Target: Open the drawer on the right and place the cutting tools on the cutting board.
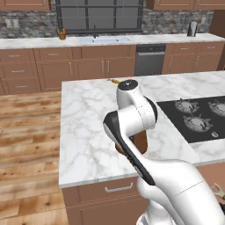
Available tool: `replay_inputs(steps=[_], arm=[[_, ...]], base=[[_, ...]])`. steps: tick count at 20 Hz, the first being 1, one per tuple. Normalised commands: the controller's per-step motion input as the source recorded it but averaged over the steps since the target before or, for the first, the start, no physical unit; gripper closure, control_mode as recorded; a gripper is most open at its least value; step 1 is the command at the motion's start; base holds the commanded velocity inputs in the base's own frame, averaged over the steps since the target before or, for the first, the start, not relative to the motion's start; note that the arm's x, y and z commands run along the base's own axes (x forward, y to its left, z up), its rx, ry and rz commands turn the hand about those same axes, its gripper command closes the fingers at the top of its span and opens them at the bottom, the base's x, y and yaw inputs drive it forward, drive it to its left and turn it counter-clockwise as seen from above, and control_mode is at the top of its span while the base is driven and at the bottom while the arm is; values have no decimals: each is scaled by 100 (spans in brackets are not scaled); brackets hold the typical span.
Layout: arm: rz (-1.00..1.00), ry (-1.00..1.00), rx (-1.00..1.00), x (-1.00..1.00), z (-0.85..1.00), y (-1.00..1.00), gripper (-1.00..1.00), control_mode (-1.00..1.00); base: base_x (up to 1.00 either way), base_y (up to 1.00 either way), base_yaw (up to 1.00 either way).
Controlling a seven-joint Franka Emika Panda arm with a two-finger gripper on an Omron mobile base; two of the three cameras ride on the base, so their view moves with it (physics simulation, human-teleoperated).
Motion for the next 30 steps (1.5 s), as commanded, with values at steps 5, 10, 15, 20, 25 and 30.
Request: replay_inputs(steps=[5,10,15,20,25,30], arm=[[-4,0,0,21,-19,0,100,-100],[-6,0,-3,38,-12,2,100,-100],[-7,1,-4,45,-9,0,100,-100],[-3,6,0,39,-24,0,100,-100],[-1,8,0,34,-33,-2,100,-100],[-1,13,0,35,-41,-9,100,-100]], base=[[0,0,0],[0,0,0],[0,0,0],[0,0,0],[0,0,0],[0,0,0]])
